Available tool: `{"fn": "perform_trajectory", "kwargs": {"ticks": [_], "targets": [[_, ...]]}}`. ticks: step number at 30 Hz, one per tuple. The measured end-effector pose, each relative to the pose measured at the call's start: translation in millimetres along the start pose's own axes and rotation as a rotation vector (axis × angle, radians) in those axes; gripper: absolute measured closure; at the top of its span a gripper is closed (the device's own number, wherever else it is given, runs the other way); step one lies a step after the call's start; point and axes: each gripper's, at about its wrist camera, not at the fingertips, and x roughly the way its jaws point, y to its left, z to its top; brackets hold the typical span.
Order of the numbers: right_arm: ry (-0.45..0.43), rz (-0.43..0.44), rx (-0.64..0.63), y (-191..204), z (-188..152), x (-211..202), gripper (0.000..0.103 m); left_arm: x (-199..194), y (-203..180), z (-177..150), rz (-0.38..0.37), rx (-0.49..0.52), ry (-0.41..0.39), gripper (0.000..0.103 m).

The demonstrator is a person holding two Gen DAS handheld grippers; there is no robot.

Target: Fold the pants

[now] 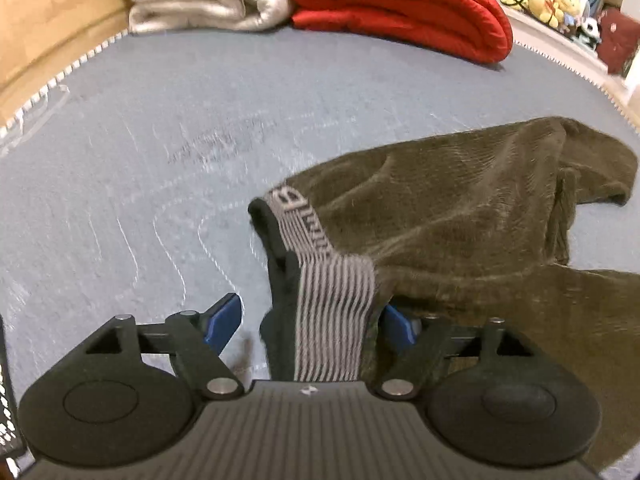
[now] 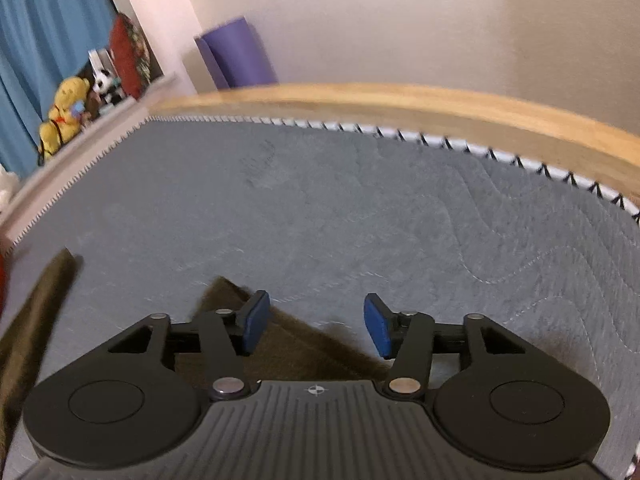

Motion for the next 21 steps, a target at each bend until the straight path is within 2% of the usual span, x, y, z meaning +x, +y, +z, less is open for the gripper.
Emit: {"fn": "perform_trajectory", "kwargs": {"ticks": [2,4,6,9,11,14,15,16,18,21], "targets": [[0.047,0.025,-0.030,-11,1,13,0.038,5,-10,2,0.046,0.025,0.006,0.015],[0.090,0.047,-0.108,-17,-2,24,0.031,10,-11,6,0.062,0.001,0.011,0.015],[0.123,0.060,-0.202,-19,-8,34,0.031,12,-11,9,0.060,-0.034,0.019,0.015],[0.116,0.091,-0.346,-11,-19,36,0.024,18,-16,11,0.074,-0.036,0.021,0.015],[0.120,0.137,-0.441,0,-27,35,0.026,17,-19,11,0.085,-0.029,0.021,0.015],[0.110,0.176,-0.602,21,-40,30,0.045,19,-19,11,0.088,-0.041,0.028,0.015],[0.103,0.179,-0.636,25,-42,28,0.059,20,-18,12,0.088,-0.046,0.031,0.015],[0.101,0.199,-0.645,27,-42,26,0.087,21,-18,13,0.088,-0.051,0.032,0.015],[0.075,0.221,-0.629,28,-38,21,0.089,21,-18,13,0.089,-0.058,0.034,0.015],[-0.080,0.213,-0.619,28,-30,5,0.091,21,-21,13,0.070,-0.050,0.041,0.014]]}}
